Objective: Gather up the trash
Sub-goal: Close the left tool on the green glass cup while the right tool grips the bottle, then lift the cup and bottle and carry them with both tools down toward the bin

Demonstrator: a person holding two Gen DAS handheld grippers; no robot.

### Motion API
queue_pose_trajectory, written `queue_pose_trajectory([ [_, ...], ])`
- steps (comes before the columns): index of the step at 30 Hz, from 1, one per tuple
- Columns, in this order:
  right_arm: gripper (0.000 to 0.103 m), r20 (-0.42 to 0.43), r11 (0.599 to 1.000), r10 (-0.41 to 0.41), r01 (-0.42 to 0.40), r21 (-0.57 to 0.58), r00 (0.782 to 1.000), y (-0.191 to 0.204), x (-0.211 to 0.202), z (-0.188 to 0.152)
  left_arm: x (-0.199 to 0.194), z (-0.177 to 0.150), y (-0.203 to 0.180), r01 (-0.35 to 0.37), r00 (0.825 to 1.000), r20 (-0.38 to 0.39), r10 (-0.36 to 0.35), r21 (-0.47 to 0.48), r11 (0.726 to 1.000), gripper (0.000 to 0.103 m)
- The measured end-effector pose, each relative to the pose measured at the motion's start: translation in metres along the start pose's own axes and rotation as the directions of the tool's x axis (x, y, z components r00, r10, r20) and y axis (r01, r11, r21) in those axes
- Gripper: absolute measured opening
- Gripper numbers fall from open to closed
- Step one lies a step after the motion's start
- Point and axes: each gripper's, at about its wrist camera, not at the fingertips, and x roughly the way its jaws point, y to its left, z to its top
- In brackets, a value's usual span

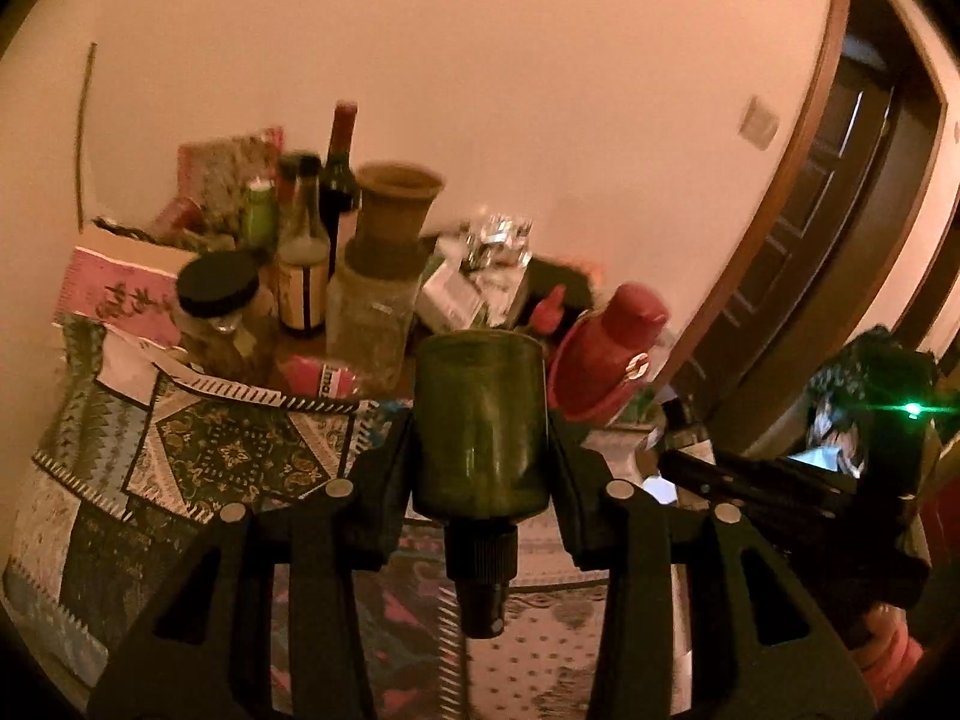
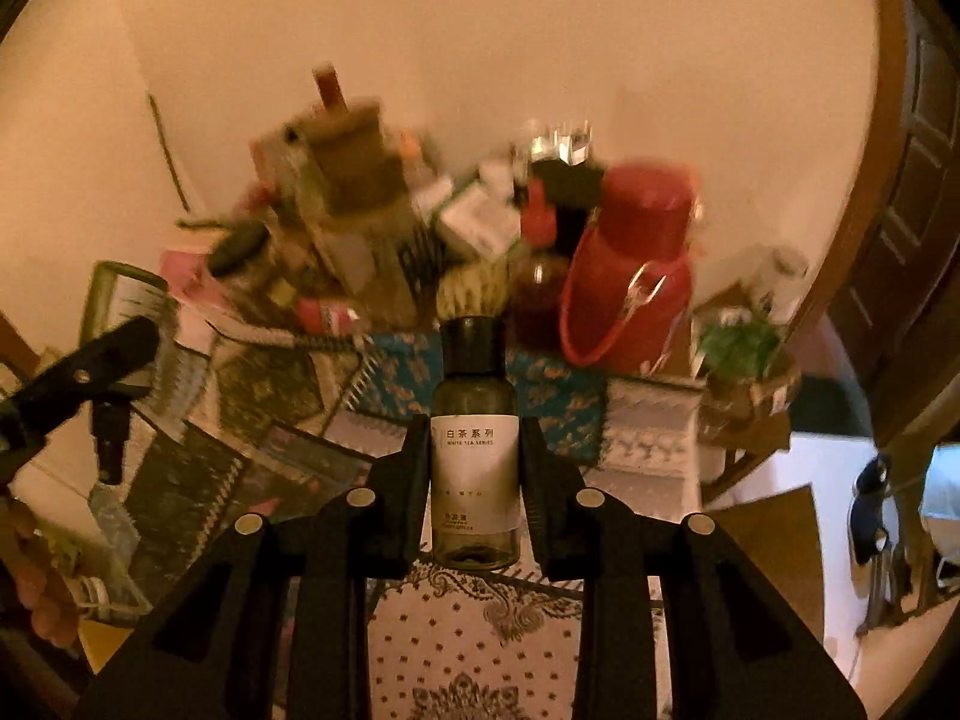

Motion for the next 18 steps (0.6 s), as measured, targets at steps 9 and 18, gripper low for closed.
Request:
queue_pose_trajectory([
  [9, 0.026, 0.181, 0.997, 0.074, -0.069, -0.033, 0.981, 0.014, -0.089, -0.01, -0.094, -0.016, -0.042, -0.029, 0.991, 0.132, 0.028, 0.007, 1.0, 0.041],
  [18, 0.026, 0.252, 0.995, 0.094, -0.097, -0.001, 0.963, 0.038, -0.139, -0.04, -0.154, -0.04, -0.043, -0.017, 0.983, 0.184, 0.007, 0.054, 0.998, 0.041],
])
